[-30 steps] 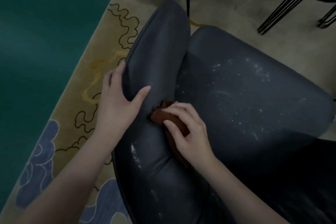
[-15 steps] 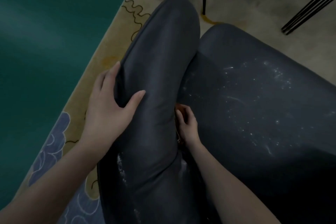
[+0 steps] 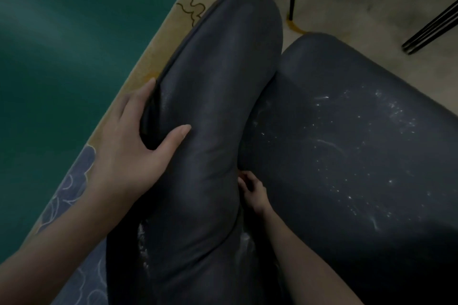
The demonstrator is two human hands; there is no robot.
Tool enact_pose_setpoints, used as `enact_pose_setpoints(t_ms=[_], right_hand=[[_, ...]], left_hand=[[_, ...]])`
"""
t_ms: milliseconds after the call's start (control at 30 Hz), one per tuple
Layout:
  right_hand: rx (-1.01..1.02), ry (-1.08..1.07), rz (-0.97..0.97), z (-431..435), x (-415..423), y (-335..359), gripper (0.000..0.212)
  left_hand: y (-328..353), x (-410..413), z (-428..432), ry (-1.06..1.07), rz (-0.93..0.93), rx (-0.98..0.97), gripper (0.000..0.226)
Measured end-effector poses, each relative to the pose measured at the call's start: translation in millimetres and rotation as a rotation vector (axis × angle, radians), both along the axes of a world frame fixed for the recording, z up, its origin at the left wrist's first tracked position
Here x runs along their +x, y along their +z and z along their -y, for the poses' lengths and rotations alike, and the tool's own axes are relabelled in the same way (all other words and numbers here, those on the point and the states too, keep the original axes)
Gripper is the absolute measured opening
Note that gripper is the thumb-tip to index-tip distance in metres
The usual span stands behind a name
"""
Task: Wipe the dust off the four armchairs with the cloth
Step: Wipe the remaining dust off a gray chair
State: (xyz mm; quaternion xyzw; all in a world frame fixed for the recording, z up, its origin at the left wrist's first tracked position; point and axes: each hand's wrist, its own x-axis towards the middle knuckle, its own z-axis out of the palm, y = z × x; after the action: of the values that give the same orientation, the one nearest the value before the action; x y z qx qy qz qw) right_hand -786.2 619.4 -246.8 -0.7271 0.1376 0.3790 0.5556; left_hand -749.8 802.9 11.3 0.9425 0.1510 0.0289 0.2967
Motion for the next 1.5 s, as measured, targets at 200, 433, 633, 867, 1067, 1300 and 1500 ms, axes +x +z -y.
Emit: enact_pose_setpoints(t_ms=[200, 433, 633, 867, 1067, 1300, 1500], right_hand=[[0.073, -0.027, -0.083, 14, -19, 14, 0.014], [0.233, -0.094, -0.101, 23, -30, 54, 0.020], [0.225, -0.121, -0.066, 24, -32, 81, 0.020], [0.210, -0.102, 0.024, 26, -34, 116, 0.021], [0.191, -0.119, 0.097, 28, -44, 144, 0.021], [0.174, -0.134, 0.196, 28, -53, 173, 0.016], [0.058, -0.139, 0.299, 24, -61, 188, 0.012]], left_hand=[[3, 1, 2, 0.004, -0.015, -0.019, 0.076], [4, 0, 3, -0.008, -0.020, -0.032, 0.074], [5, 0, 1, -0.005, -0.041, -0.034, 0.076], [6, -2, 2, 0.003, -0.039, -0.055, 0.076], [8, -3, 1, -0.014, -0.058, -0.064, 0.076], [8, -5, -6, -0.014, -0.031, -0.149, 0.065], [7, -27, -10, 0.005, 0.009, -0.236, 0.051]])
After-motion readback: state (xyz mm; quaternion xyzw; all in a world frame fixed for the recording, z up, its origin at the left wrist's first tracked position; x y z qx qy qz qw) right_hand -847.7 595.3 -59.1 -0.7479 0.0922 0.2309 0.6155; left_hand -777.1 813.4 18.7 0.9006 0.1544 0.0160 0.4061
